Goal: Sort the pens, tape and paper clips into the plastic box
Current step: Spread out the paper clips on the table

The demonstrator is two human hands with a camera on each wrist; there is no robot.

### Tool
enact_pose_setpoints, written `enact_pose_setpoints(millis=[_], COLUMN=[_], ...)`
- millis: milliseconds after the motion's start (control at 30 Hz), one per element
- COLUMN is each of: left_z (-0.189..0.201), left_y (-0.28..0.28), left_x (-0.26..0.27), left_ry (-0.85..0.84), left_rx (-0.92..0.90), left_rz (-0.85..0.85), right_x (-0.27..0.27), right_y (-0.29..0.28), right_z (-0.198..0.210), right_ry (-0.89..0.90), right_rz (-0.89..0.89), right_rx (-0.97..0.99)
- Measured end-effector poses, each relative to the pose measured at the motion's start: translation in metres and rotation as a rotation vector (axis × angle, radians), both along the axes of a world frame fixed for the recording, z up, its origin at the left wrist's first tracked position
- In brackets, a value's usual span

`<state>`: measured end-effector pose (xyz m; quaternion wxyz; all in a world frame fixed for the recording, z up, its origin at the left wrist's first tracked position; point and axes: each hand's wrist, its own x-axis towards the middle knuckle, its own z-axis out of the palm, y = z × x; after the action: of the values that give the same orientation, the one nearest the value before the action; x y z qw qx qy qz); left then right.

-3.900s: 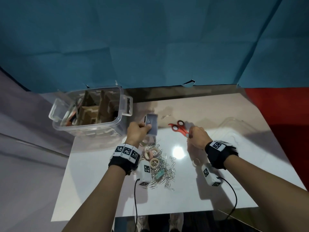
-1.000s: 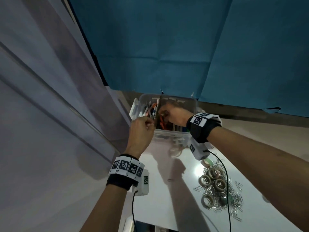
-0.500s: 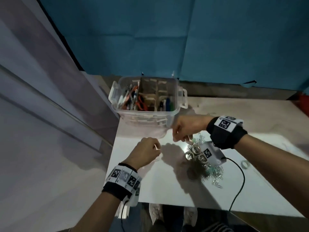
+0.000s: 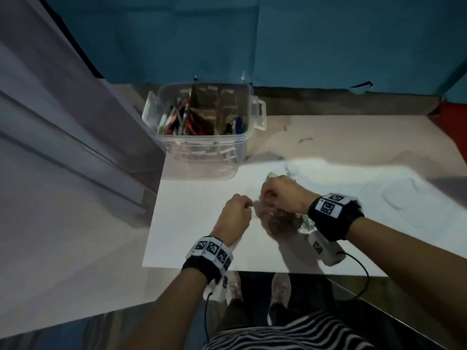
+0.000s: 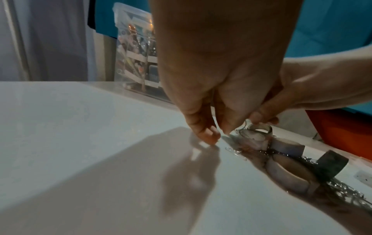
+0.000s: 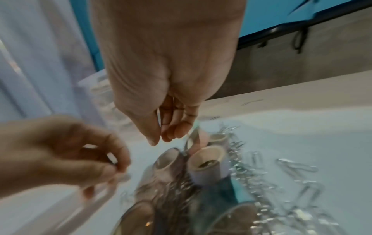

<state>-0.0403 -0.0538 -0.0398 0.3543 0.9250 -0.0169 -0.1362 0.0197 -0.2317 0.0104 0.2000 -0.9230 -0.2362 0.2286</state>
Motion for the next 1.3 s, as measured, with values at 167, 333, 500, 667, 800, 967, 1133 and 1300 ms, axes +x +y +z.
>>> enact_pose_setpoints(millis=[167,333,500,667,800,967,1133,1300], left_z=[0.012,0.02,0.019,0.022,0.029,0.039,0.03,0.023], left_y=[-0.001,-0.044,-0.051,-0.045,-0.041,-0.048,-0.044,-0.032], left_x=[0.001,0.014,0.019,0.029,0.055,0.094,0.101,0.089], left_ry=[-0.084,-0.119,-0.134,-0.171,-0.287,-0.236,-0.14,-0.185], left_rx=[-0.061,0.078,0.242,0.185,0.06,0.072,0.197,0.21], left_rz=[-0.018,-0.246,-0.29,-0.248,-0.214,-0.358,-0.462,-0.346], right_x=[0.006,-0.013,-0.019,-0.021,-0.02,0.001,0.007,-0.009], right_y=[-0.064,-0.068,-0.062,-0.065,-0.069,-0.076,-0.058,-0.04], right_z=[0.004,-0.001,-0.015,-0.013,-0.011,0.007,0.003,-0.021], right_ry=[-0.052,0.02,-0.041,-0.048,-0.07,-0.16,-0.163,-0.218], right_rz=[-0.266,-0.214,-0.166,-0.086,-0.054,-0.151,-0.126,-0.099], right_rx=[0.029,0.068,0.015,-0.028,-0.007,0.133,0.121,-0.05])
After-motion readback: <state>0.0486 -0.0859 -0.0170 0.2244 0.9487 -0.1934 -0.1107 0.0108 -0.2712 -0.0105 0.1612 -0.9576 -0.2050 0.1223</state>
